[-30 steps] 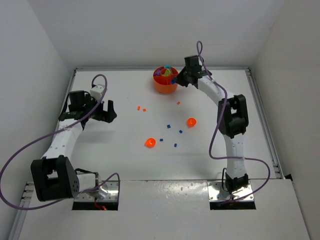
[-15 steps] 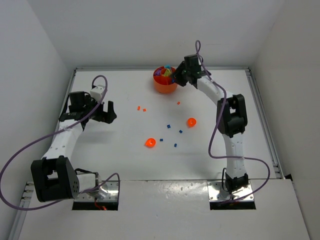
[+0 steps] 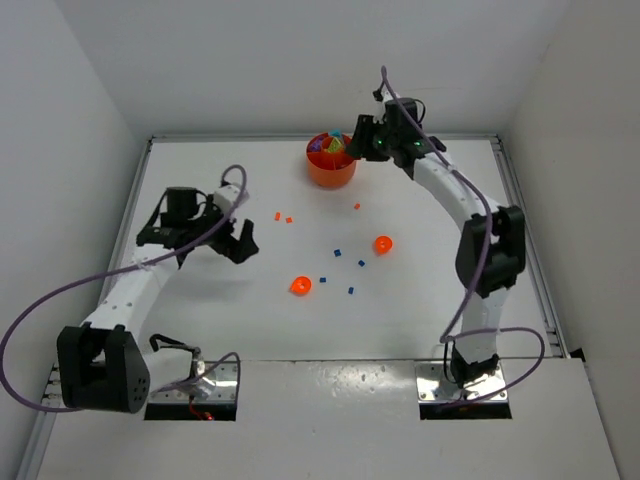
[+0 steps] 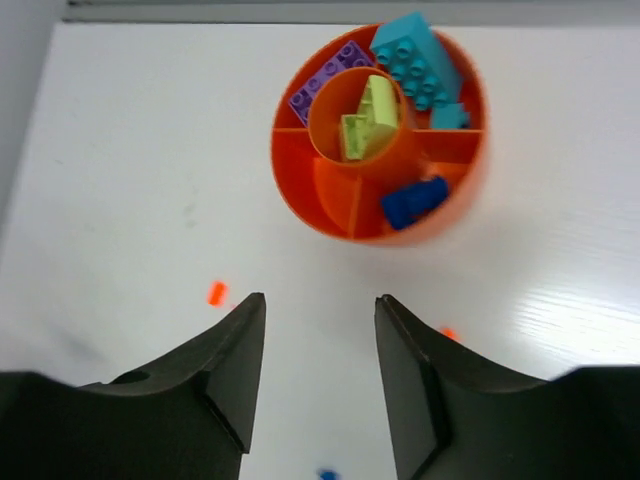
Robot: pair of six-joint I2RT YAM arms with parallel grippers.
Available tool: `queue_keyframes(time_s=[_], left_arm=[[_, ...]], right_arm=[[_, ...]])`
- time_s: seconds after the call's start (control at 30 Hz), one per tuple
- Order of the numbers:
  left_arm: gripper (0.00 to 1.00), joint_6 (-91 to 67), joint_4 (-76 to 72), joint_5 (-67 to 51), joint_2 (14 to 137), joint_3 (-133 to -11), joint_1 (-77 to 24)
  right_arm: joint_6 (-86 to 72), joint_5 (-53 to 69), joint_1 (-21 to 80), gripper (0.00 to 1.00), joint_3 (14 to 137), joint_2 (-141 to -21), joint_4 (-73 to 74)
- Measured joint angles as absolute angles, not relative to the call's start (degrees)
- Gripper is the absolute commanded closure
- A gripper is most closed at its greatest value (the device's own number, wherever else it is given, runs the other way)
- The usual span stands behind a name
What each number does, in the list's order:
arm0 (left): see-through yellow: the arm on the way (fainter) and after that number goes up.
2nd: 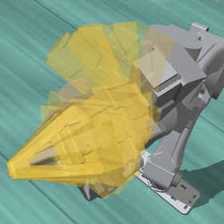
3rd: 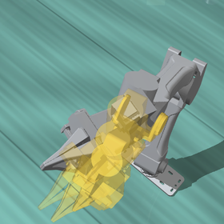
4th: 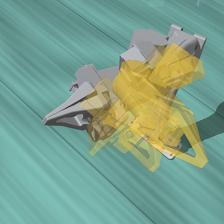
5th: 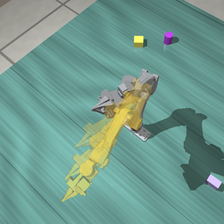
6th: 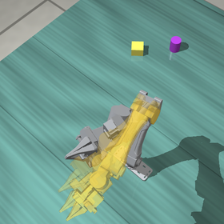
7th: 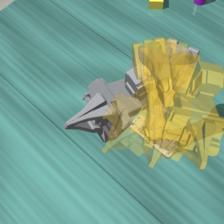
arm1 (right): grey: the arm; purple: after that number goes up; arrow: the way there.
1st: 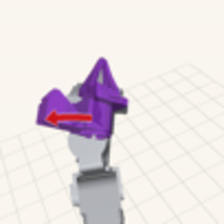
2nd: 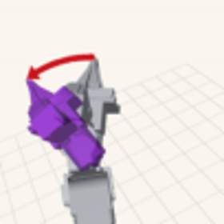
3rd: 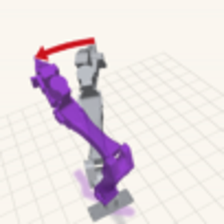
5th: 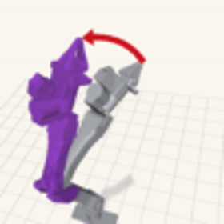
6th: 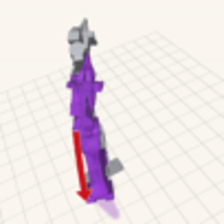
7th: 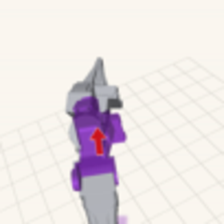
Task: Sort the legos into containers by color
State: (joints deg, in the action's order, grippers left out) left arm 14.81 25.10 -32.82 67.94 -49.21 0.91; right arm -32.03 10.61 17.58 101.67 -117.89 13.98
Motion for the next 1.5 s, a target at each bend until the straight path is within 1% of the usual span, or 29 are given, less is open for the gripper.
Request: queue_keyframes(time_s=[0.03, 0.1, 0.2, 0.23, 0.27, 0.3, 0.33, 0.37, 0.43, 0.5, 0.57, 0.7, 0.93, 1.0, 1.5], left_arm=[[0.0, 15.29, 25.3, -32.73, 67.68, -48.95, -2.02], [0.04, 16.56, 25.98, -32.42, 66.96, -48.01, -8.93], [0.11, 18.31, 27.11, -29.82, 67.77, -47.22, -20.32], [0.17, 18.98, 27.2, -29.28, 68.75, -47.24, -23.09], [0.2, 19.35, 27.38, -28.99, 70.22, -47.29, -25.65], [0.23, 20.03, 27.86, -28.53, 71.96, -47.53, -27.62], [0.28, 20.73, 28.58, -28.12, 74.24, -48.16, -29.17], [0.3, 21.3, 28.93, -27.83, 76.71, -49.06, -30.37], [0.33, 22.41, 29.3, -27.05, 81.41, -50.85, -32.77], [0.33, 22.9, 29.41, -26.09, 85.23, -52.6, -35.38], [0.37, 23.27, 28.71, -24.64, 88.36, -54.06, -38.24], [0.45, 23.31, 26.06, -22.09, 91.24, -54.87, -41.25], [0.62, 22.5, 22.48, -18.74, 98.17, -59.86, -41.39], [0.64, 22.37, 21.47, -17.96, 99.59, -60.58, -41.43], [0.64, 22.41, 19.07, -16.64, 104.77, -62.3, -41.67]], right_arm=[[-27.77, 9.39, 17.54, 0.51, 99.07, -114.3, 14.72], [-20.84, 6.02, 17.37, 0.51, 93.62, -107.35, 15.31], [-11.75, 0.73, 16.8, 0.51, 83.48, -96.51, 15.51], [-9.32, -0.56, 16.49, 0.51, 79.59, -93.17, 15.49], [-7.09, -1.76, 16.19, 0.51, 75.26, -89.73, 15.62], [-5.37, -2.81, 16.05, 0.51, 71.26, -86.91, 16.21], [-3.92, -3.77, 15.68, 0.51, 67.24, -84.29, 16.82], [-2.83, -4.51, 15.4, 0.51, 64.23, -82.56, 17.72], [-1.48, -5.8, 14.59, 0.51, 58.83, -80.01, 19.27], [-0.86, -6.48, 13.52, 0.51, 54.65, -78.3, 20.43], [-0.34, -7.07, 12.47, 0.51, 51.57, -76.9, 21.43], [0.12, -7.4, 10.13, 0.51, 50.37, -75.33, 22.44], [-0.19, -5.96, 7.7, 0.51, 52.47, -76.36, 22.52], [-0.34, -5.39, 7.29, 0.51, 53.08, -76.9, 22.39], [-1.32, -2.31, 4.84, 0.51, 53.63, -78.87, 23.0]])
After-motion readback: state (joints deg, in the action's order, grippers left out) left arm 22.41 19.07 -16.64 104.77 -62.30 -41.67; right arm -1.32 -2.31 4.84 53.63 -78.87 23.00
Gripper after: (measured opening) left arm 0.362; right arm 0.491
